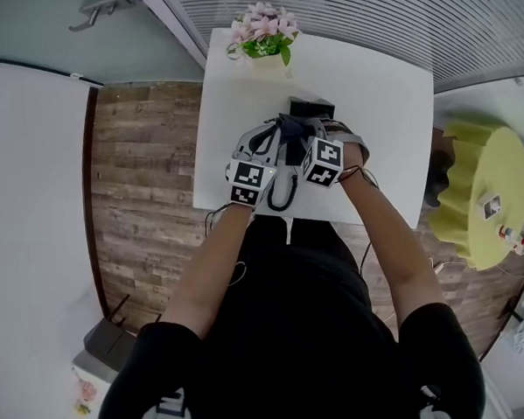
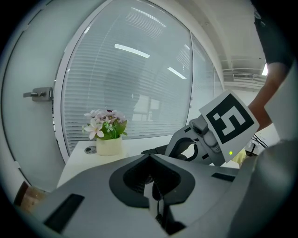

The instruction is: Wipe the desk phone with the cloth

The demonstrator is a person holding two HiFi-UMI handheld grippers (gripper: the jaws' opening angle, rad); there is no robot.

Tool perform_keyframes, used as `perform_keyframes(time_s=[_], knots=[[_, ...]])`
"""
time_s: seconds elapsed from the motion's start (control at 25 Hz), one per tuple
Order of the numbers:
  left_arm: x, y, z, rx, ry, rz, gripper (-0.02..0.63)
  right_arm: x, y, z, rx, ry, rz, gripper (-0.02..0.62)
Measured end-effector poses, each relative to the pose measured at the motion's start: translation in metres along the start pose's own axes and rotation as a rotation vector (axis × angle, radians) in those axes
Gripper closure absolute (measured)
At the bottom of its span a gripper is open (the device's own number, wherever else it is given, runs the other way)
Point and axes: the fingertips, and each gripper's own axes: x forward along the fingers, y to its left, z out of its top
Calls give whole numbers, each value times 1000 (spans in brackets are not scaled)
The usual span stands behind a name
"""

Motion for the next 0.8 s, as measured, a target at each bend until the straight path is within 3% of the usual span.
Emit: perform_keyframes(time_s=[0.52, 0.8], knots=[[-21, -17, -41, -18, 34, -23, 597, 6, 62, -6, -12, 38, 45, 528], [-41, -22, -39, -16, 16, -33, 597, 2, 95, -7, 23, 30, 81, 528]])
